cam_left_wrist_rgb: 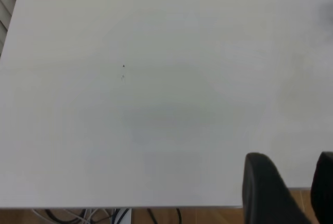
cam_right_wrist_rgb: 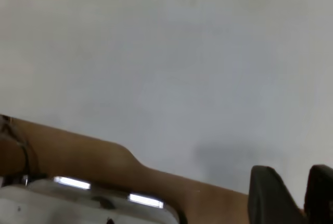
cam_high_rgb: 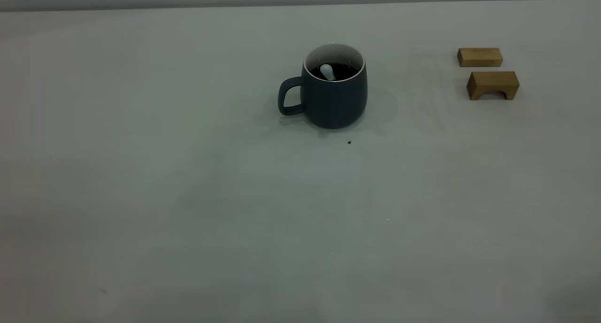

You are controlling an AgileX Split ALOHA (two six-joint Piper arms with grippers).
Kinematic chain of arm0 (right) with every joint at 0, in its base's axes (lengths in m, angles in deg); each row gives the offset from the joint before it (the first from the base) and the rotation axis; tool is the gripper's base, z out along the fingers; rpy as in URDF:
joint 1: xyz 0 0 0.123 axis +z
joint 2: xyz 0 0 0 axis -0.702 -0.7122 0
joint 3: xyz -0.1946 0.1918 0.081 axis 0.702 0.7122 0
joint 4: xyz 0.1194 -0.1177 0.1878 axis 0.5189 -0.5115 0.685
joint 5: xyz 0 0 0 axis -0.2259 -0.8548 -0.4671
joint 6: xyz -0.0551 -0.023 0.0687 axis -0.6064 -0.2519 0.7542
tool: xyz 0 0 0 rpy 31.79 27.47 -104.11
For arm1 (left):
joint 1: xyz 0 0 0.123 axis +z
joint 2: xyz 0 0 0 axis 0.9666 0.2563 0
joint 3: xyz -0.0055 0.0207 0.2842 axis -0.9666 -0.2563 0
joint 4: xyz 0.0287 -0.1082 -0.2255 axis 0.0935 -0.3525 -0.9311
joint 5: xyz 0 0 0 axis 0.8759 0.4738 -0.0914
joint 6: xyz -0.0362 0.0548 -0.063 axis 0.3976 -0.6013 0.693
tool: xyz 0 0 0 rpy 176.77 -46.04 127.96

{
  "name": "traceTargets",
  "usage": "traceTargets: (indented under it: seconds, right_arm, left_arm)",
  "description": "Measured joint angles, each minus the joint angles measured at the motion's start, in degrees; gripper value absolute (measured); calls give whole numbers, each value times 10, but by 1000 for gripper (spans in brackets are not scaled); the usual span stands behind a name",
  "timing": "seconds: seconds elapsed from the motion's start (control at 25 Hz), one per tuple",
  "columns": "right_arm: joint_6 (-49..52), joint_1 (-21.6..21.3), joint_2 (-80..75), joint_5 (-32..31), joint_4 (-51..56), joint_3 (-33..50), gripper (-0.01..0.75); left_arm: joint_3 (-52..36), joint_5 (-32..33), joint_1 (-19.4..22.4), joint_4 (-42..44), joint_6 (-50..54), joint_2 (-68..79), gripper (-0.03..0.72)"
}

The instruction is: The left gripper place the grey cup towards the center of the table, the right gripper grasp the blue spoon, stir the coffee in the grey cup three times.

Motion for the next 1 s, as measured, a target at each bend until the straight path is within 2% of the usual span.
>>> traceTargets:
  seconds: [0.12,0.44,0.68,1.0]
  right_arm:
    - [-4,-3,85,0,-2,39,211]
    - [-5,-67,256,7,-11,168,221]
    - [-5,-68,332,44,-13,233,228]
    - [-7,-68,389,58,-18,242,235]
  left_arm:
    - [0,0,0,0,0,0,297]
    - [0,0,0,0,0,0,297]
    - [0,0,0,0,0,0,297]
    - [0,0,0,0,0,0,297]
